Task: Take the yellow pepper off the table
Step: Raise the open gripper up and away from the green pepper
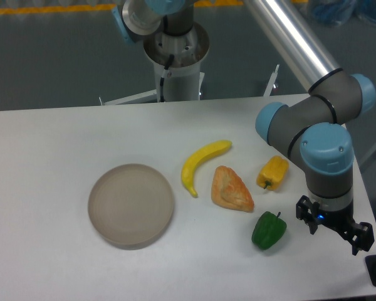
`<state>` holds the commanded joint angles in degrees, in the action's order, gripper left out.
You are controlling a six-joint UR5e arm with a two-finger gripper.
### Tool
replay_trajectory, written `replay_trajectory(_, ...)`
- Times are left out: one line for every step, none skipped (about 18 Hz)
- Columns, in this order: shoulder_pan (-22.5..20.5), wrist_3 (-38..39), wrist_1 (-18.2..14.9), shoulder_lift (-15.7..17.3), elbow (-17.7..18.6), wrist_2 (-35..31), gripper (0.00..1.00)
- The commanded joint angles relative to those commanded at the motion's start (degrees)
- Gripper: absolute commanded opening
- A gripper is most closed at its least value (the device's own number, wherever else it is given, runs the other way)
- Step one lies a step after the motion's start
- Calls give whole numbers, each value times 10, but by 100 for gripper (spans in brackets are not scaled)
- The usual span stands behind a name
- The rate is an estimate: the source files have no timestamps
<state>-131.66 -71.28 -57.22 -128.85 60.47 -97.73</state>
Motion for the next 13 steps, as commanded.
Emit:
replay_trajectory(0, 3, 0, 0, 0, 0, 100)
replay_trajectory(0, 3, 0, 0, 0, 0, 100)
replay_trajectory(0, 2, 0, 0, 1, 0, 100)
replay_trajectory(0, 0, 0, 1, 1, 0, 100)
replay_trajectory(0, -1, 0, 3, 4, 0, 100)
replay_trajectory(0, 3, 0, 6, 8, 0, 100)
replay_trajectory(0, 5, -1, 9, 11, 0, 100)
replay_trajectory(-1, 5, -1, 10, 13, 0, 100)
replay_trajectory(-1, 5, -1, 14, 17, 0, 100)
replay_trajectory(-1, 5, -1, 21, 28, 0, 100)
replay_trajectory(-2, 4, -1, 34, 46, 0, 100)
replay_trajectory(-3, 2, -1, 45, 62, 1, 100)
replay_trajectory(-6, -1, -2, 58, 75, 2, 100)
